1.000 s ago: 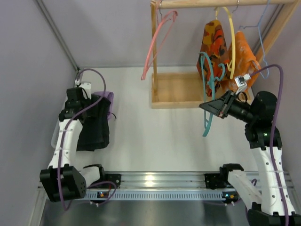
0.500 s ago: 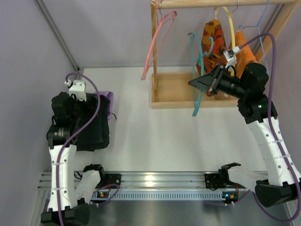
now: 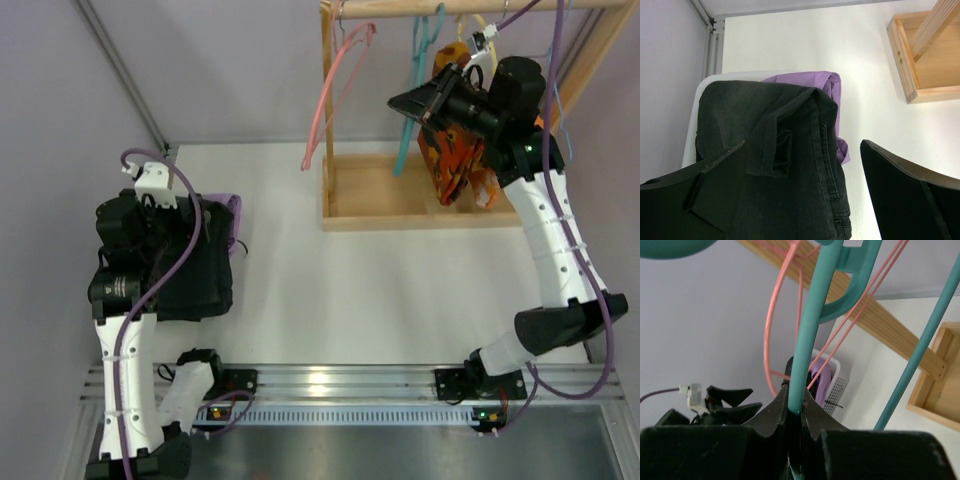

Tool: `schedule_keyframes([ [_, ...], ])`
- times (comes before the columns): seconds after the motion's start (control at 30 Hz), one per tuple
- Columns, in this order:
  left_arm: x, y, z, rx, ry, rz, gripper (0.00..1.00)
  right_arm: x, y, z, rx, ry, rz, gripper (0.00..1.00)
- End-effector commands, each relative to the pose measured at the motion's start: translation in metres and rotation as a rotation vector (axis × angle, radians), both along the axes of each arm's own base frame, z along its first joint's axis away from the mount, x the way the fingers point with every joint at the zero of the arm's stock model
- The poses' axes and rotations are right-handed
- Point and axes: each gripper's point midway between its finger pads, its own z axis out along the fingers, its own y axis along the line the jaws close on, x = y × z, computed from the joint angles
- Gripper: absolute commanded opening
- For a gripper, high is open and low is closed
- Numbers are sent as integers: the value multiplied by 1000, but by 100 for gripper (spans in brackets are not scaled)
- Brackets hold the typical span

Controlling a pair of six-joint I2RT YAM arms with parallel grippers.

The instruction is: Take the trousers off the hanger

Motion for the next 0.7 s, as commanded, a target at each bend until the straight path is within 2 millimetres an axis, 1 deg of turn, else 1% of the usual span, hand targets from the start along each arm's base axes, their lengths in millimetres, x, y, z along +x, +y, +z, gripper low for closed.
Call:
schedule_keyframes([
  [0.0, -1, -6, 18, -35, -51, -16, 98, 17, 2, 27, -19, -102, -34, 0],
  [0.03, -3, -6, 19, -34, -57, -13, 98, 29, 5, 21, -26, -89, -36, 0],
  [0.07, -3, -6, 19, -33, -57, -11, 98, 33, 6, 19, -28, -77, -38, 0],
  [0.1, -4, -5, 17, -31, -55, -9, 98, 35, 6, 28, -22, -100, -40, 0],
  [0.13, -6, -6, 18, -32, -61, -10, 98, 44, 9, 22, -28, -91, -39, 0],
  [0.2, -7, -6, 17, -30, -62, -12, 98, 50, 9, 25, -30, -106, -40, 0],
  [0.23, -8, -5, 14, -31, -57, -6, 98, 57, 11, 20, -37, -104, -38, 0],
  [0.3, -9, -6, 10, -35, -52, -4, 98, 60, 12, 23, -42, -130, -39, 0],
  [0.43, -12, -6, 4, -34, -44, -3, 98, 69, 16, 17, -48, -127, -31, 0],
  [0.5, -13, -6, 3, -37, -43, -4, 98, 71, 16, 17, -55, -137, -26, 0],
  [0.53, -12, -6, 2, -40, -40, -5, 98, 76, 19, 12, -59, -132, -18, 0],
  [0.57, -12, -7, 1, -45, -36, -5, 98, 76, 19, 17, -60, -149, -12, 0],
  [0.6, -12, -7, 0, -45, -35, -5, 98, 77, 20, 16, -69, -151, -9, 0],
  [0.63, -12, -7, 1, -47, -36, -6, 98, 82, 22, 9, -79, -137, -8, 0],
  [0.67, -11, -7, 0, -48, -33, -4, 98, 83, 22, 13, -84, -154, -8, 0],
])
